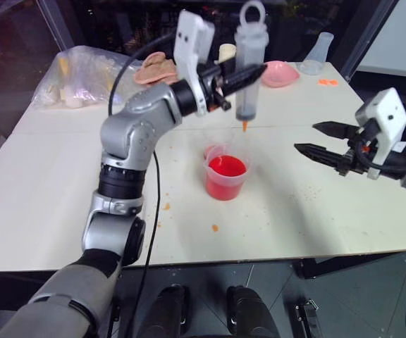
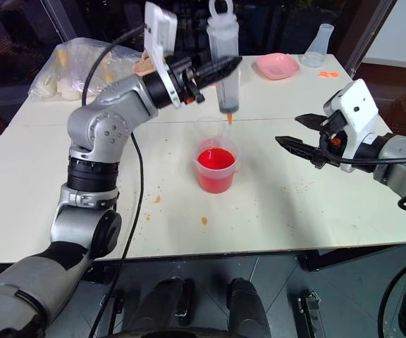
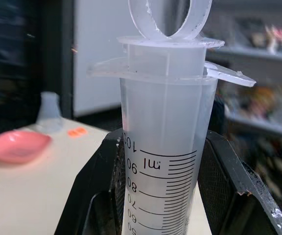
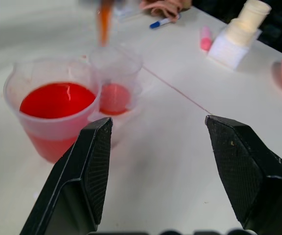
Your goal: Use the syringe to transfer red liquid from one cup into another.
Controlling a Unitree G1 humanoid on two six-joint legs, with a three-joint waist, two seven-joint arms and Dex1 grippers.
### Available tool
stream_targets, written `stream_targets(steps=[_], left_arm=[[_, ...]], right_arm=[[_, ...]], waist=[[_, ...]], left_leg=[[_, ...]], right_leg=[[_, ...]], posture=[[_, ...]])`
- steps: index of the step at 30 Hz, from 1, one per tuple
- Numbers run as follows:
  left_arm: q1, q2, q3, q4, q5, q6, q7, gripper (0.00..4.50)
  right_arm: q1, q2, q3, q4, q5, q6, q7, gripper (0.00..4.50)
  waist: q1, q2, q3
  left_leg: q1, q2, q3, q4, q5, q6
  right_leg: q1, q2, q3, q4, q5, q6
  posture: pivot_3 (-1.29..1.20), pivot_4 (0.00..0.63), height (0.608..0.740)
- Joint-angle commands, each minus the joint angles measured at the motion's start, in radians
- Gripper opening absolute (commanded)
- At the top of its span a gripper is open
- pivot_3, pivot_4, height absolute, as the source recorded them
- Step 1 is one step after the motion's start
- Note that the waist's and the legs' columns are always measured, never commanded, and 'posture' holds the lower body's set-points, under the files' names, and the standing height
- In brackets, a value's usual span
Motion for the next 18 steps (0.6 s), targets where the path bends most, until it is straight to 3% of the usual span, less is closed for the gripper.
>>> stream_targets(steps=[1, 9, 18], left_arm=[[0.029, 0.038, -0.037, -0.087, -0.005, 0.015, -0.061, 1.48], [0.114, 0.084, -0.131, -0.131, 0.059, -0.018, -0.109, 1.48], [0.153, 0.067, -0.147, -0.075, 0.111, -0.07, -0.107, 1.48]], right_arm=[[-0.072, 0.01, -0.063, -0.02, 0.065, 0.057, -0.063, 3.13], [-0.198, 0.073, -0.045, -0.021, 0.166, 0.123, -0.158, 3.13], [-0.276, 0.155, 0.002, -0.014, 0.242, 0.129, -0.229, 3.13]], waist=[[-0.002, 0.0, 0.0], [0.0, 0.0, 0.0], [-0.001, 0.0, 0.0]], left_leg=[[0.0, 0.0, 0.0, 0.0, 0.0, 0.0], [0.0, 0.0, 0.0, 0.0, -0.001, 0.001], [0.0, 0.0, 0.0, 0.001, -0.001, 0.002]], right_leg=[[0.0, 0.0, 0.0, 0.0, 0.0, 0.0], [0.001, 0.0, 0.0, -0.001, 0.0, 0.0], [0.001, 0.0, -0.001, 0.0, 0.0, 0.0]], posture=[[0.0, 0.15, 0.74], [0.0, 0.15, 0.74], [0.0, 0.15, 0.74]])
